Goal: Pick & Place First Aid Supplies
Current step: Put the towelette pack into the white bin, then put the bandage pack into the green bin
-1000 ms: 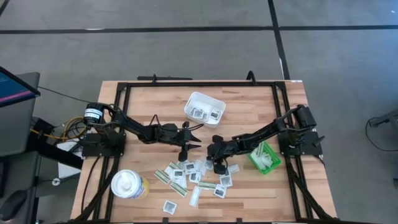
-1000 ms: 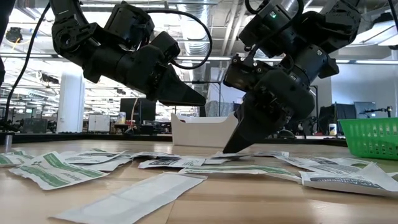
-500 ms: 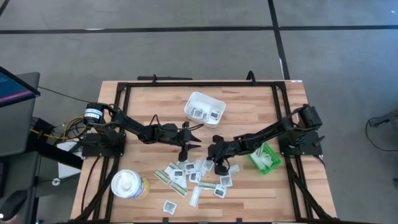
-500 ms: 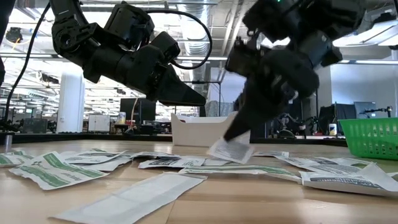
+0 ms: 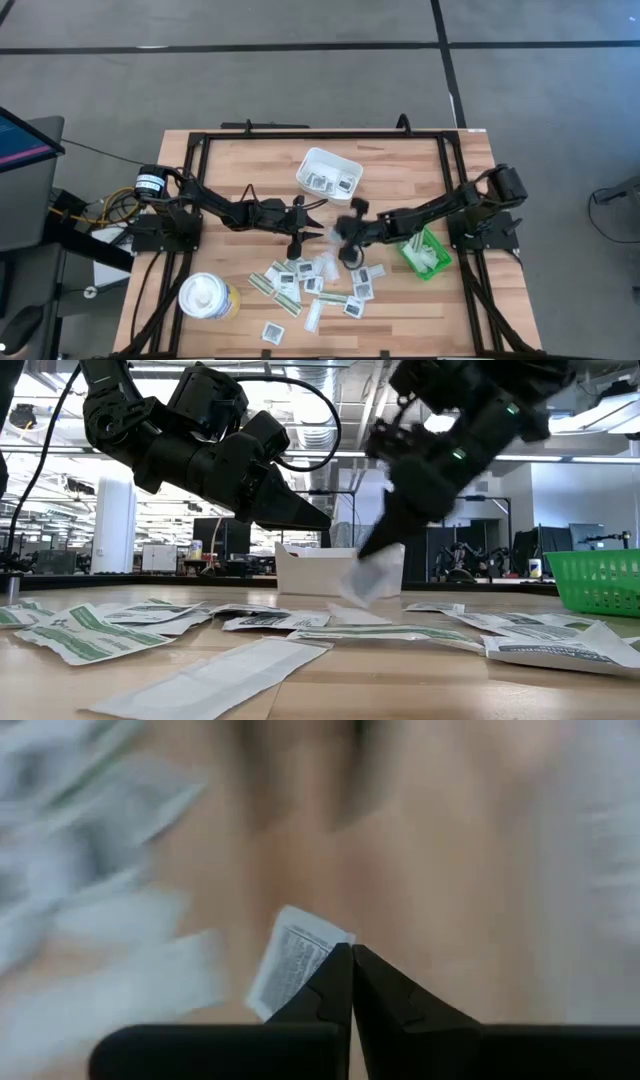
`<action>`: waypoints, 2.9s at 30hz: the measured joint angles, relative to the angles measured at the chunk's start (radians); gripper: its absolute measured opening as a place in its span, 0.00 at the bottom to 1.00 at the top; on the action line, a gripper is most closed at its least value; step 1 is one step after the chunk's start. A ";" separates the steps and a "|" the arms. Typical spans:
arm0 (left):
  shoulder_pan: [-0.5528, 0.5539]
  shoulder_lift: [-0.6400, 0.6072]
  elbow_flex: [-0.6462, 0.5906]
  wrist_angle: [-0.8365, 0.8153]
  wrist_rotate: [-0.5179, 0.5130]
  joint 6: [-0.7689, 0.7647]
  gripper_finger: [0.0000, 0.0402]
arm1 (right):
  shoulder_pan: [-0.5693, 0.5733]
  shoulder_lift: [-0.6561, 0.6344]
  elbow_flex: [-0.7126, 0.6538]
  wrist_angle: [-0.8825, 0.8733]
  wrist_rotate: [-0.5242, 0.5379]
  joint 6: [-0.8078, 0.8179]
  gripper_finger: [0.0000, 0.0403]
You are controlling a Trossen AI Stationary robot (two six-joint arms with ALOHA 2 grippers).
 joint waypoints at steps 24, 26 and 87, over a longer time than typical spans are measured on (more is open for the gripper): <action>0.000 0.000 0.000 -0.006 0.000 0.000 0.27 | -0.244 -0.160 0.059 -0.099 0.258 -0.156 0.00; 0.000 0.000 0.000 -0.006 0.000 0.000 0.27 | -0.245 -0.126 0.058 -0.097 0.229 -0.164 0.00; -0.140 0.175 0.048 -0.093 -0.071 -0.470 0.27 | 0.125 0.256 0.149 -0.078 -0.378 -0.067 0.26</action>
